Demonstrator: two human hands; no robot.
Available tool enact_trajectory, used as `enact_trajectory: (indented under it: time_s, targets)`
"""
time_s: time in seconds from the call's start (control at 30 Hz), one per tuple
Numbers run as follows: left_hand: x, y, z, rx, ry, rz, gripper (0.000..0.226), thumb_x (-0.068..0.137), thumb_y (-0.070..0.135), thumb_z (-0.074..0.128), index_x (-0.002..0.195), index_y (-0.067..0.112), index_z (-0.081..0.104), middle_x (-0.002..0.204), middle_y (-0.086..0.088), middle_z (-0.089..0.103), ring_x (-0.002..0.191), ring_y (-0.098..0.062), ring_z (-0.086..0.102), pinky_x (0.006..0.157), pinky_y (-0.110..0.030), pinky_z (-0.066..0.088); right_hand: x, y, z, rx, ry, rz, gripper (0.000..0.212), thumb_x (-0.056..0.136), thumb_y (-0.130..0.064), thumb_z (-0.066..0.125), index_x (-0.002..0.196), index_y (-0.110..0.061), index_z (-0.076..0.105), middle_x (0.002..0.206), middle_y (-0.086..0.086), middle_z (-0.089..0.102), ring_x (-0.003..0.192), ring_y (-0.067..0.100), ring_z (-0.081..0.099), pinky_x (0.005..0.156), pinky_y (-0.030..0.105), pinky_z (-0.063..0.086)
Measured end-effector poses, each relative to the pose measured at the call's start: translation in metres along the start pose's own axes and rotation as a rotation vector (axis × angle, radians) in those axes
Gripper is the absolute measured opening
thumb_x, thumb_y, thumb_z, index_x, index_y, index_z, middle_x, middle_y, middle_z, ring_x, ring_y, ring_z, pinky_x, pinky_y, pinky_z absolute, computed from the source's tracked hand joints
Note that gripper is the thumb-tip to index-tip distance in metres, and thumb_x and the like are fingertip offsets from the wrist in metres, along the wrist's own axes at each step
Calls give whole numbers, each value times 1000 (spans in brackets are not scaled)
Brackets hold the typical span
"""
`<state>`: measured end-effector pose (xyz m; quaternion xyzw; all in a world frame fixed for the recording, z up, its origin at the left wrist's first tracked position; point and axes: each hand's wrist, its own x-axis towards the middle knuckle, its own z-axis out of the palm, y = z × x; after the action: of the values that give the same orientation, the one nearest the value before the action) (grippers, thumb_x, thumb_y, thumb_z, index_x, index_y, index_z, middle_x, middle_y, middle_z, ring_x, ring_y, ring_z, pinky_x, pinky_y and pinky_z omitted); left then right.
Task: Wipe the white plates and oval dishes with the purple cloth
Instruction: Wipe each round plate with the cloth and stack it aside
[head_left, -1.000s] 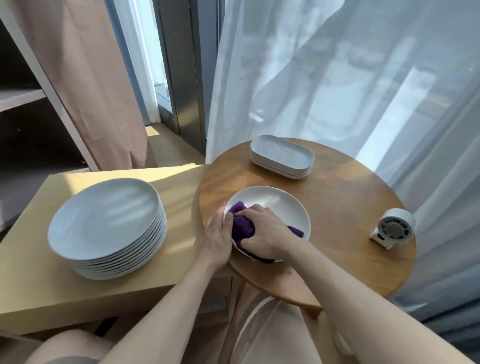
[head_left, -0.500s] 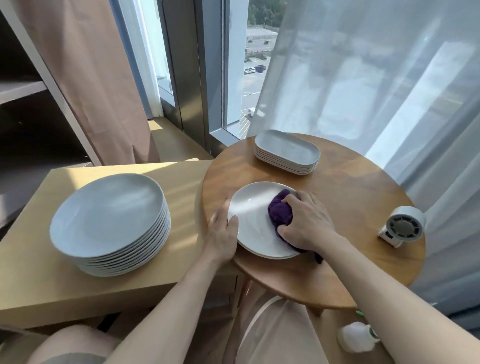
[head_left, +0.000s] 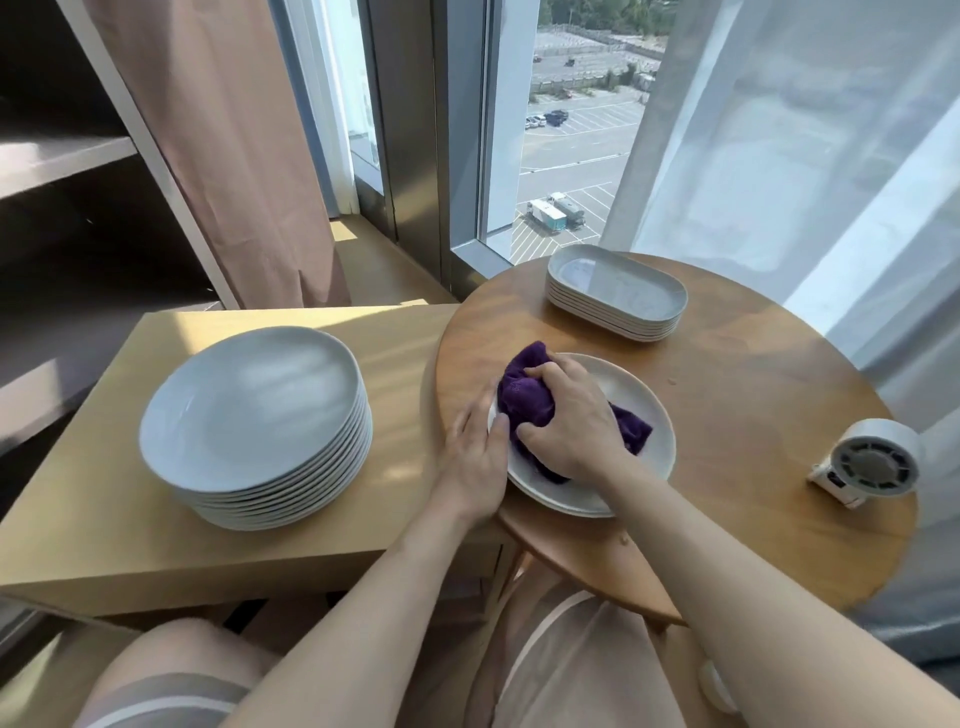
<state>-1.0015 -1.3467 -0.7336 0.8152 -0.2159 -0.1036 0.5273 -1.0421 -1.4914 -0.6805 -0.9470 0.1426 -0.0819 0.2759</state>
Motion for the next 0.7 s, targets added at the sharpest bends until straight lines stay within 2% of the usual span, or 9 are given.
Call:
enact_trajectory:
  time_s: [0.1, 0.2, 0.4, 0.47, 0.57, 0.63, 0.7]
  targets:
    - [-1, 0, 0, -3, 2, 10, 67, 100, 55, 25, 160, 27, 29, 161, 3, 37, 151, -14, 27, 125, -42, 23, -12, -3, 7, 19, 3, -31, 60, 71, -47, 58, 127, -26, 59, 137, -8, 51, 124, 18, 44, 109, 33, 37]
    - [0, 0, -1, -26, 0, 39, 68, 99, 59, 28, 157, 26, 35, 155, 2, 46, 147, -17, 36, 121, -45, 29, -20, -5, 2, 20, -44, -38, 50, 70, -44, 59, 118, -29, 61, 119, -11, 51, 112, 18, 46, 102, 34, 40]
    - [-2, 1, -3, 15, -39, 11, 78, 93, 72, 28, 159, 31, 29, 161, 2, 37, 149, -14, 31, 124, -40, 26, -33, -4, -21, -87, -196, -29, 49, 73, -43, 64, 119, -29, 59, 113, -9, 48, 110, 19, 45, 95, 33, 41]
    - [-1, 1, -2, 16, -53, -3, 67, 101, 61, 34, 160, 30, 27, 163, 3, 33, 151, -12, 27, 125, -34, 21, -39, 0, -26, -160, -202, -40, 48, 75, -43, 67, 120, -29, 56, 112, -8, 46, 108, 19, 44, 89, 31, 38]
    - [5, 0, -3, 3, -47, -36, 53, 109, 28, 40, 160, 24, 26, 165, 1, 29, 152, -13, 23, 125, -30, 16, -49, 13, -38, -247, -193, -18, 49, 75, -43, 69, 121, -32, 54, 115, -8, 46, 109, 19, 44, 85, 32, 37]
    - [7, 0, -3, 1, -48, -48, 53, 109, 21, 40, 160, 22, 27, 165, 0, 29, 152, -13, 22, 126, -31, 16, -51, 26, -49, -345, -169, 13, 51, 74, -45, 68, 121, -32, 52, 118, -7, 47, 113, 21, 45, 90, 34, 41]
    - [5, 1, -2, 23, -45, -37, 53, 109, 19, 40, 160, 23, 27, 164, 1, 30, 151, -13, 23, 122, -24, 15, -47, 38, -57, -453, -130, 48, 54, 75, -46, 67, 125, -30, 52, 127, -4, 47, 119, 24, 44, 98, 36, 41]
